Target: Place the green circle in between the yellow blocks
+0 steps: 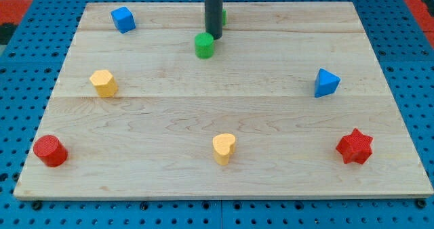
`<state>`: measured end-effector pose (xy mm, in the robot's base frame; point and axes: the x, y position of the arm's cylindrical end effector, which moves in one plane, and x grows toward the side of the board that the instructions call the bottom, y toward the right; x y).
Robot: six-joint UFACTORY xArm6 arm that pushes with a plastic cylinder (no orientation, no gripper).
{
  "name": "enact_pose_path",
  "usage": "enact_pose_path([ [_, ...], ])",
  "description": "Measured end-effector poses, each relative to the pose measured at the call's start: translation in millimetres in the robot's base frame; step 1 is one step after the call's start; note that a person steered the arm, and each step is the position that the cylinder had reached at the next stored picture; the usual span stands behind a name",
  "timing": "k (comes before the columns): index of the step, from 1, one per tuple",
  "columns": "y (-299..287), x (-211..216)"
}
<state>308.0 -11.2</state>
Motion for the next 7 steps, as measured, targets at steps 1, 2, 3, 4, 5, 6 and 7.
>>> enact_pose_path([
  [1,6,52],
  [2,6,80],
  [3,9,77],
  [4,28,27],
  [5,-20,52],
  [6,-27,90],
  [7,-28,57],
])
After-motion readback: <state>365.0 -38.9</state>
